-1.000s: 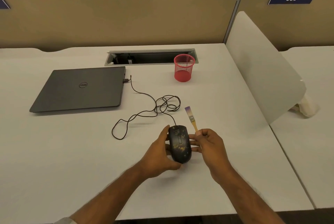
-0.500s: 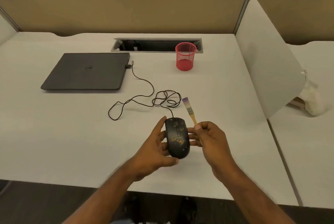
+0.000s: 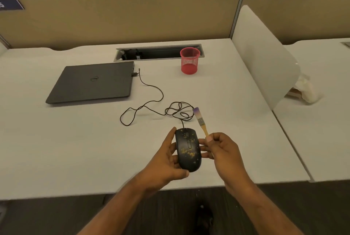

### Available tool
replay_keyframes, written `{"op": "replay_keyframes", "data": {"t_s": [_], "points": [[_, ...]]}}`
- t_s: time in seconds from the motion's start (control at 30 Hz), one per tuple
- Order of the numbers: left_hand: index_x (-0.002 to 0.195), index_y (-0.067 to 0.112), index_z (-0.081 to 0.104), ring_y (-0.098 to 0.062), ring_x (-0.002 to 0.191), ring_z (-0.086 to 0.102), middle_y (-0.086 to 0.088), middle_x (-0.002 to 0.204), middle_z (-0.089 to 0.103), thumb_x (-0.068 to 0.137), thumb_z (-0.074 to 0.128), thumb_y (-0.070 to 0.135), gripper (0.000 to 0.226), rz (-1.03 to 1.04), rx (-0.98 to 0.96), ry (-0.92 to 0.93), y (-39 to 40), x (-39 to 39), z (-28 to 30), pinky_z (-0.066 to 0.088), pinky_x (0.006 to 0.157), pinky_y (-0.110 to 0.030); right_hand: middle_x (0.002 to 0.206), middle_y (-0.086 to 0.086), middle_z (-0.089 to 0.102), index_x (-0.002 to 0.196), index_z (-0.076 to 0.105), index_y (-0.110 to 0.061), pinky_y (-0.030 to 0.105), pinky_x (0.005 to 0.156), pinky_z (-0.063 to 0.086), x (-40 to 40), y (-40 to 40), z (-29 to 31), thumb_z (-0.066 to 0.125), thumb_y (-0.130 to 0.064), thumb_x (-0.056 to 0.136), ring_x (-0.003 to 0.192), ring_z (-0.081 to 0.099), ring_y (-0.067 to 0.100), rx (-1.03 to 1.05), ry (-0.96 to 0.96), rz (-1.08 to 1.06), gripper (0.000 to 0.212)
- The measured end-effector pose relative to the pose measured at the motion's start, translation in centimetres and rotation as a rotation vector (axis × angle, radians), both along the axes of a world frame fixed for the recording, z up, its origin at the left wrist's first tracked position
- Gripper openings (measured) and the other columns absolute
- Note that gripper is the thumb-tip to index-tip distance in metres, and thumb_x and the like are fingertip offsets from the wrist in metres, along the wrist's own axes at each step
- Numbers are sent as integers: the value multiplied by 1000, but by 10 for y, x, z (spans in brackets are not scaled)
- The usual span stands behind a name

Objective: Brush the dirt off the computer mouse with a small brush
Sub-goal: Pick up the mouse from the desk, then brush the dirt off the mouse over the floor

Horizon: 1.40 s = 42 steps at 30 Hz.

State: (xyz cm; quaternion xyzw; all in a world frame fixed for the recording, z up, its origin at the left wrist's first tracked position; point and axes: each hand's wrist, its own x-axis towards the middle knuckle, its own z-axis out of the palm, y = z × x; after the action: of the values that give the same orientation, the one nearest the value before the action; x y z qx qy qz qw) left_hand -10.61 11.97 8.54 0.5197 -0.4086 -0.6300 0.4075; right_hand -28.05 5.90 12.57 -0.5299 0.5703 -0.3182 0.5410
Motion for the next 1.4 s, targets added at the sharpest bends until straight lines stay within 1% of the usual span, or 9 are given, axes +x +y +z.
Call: {"op": "replay_keyframes", "data": {"t_s": [0.13, 0.23, 0.43, 0.6, 0.83, 1.0, 1.17, 1.27, 1.4], "points": [[154, 54, 8, -24, 128, 67, 18, 153, 42, 63, 83, 4, 128, -60, -33, 31, 24, 13, 2, 60, 95, -39, 94, -11, 74, 95, 61, -21, 9, 54, 51, 11, 33, 1, 48, -25, 102, 77, 72, 4, -13, -18, -76, 16], [161, 40, 11, -23, 131, 64, 12, 155, 44, 63, 80, 3, 126, -87, -37, 48, 42, 20, 5, 58, 97, -38, 94, -8, 75, 95, 61, -19, 10, 55, 52, 18, 57, 3, 48, -23, 102, 77, 71, 0, -22, -52, -117, 16], [153, 17, 44, -31, 137, 58, -8, 153, 56, 72, 65, 5, 85, -20, 35, 259, 77, 24, 15, 49, 112, -49, 94, -7, 74, 96, 61, -19, 15, 63, 53, 22, 104, 12, 47, -22, 103, 81, 72, 4, -26, -65, -168, 16], [148, 14, 52, -37, 126, 66, -21, 139, 67, 106, 43, 21, 44, 113, 142, 423, 108, 13, 19, 59, 98, -47, 98, -1, 74, 97, 61, -18, 23, 72, 55, 14, 137, 16, 48, -20, 102, 91, 71, 12, -18, -83, -201, 15], [142, 11, 59, -34, 123, 69, -20, 133, 71, 110, 39, 24, 40, 279, 270, 488, 135, -11, 12, 60, 97, -47, 92, 0, 76, 98, 63, -15, 23, 67, 57, -2, 162, 11, 49, -16, 101, 85, 73, 8, -9, -98, -146, 14], [134, 4, 64, -29, 116, 73, -20, 125, 75, 109, 41, 22, 39, 431, 342, 511, 146, -38, 6, 61, 90, -40, 95, 0, 76, 103, 63, -16, 30, 73, 59, -27, 167, 7, 49, -17, 100, 88, 73, 10, 30, -114, -65, 14], [133, 4, 63, -33, 118, 72, -21, 125, 75, 107, 43, 22, 37, 505, 377, 543, 154, -64, 9, 55, 100, -46, 85, 8, 71, 100, 65, -17, 29, 64, 54, -64, 163, 10, 57, -17, 96, 74, 67, 21, -20, -99, -132, 9], [134, 3, 61, -39, 124, 67, -25, 129, 72, 107, 41, 22, 39, 532, 374, 568, 157, -76, 11, 46, 113, -54, 81, 4, 70, 98, 67, -23, 23, 59, 52, -87, 156, 14, 62, -17, 93, 69, 63, 16, -88, -88, -199, 10], [133, 3, 63, -38, 124, 67, -24, 129, 72, 107, 42, 23, 39, 567, 370, 558, 163, -86, 11, 46, 114, -54, 78, 0, 72, 105, 62, -30, 17, 56, 55, -108, 148, 24, 63, -12, 91, 61, 63, 8, -149, -112, -189, 23]]}}
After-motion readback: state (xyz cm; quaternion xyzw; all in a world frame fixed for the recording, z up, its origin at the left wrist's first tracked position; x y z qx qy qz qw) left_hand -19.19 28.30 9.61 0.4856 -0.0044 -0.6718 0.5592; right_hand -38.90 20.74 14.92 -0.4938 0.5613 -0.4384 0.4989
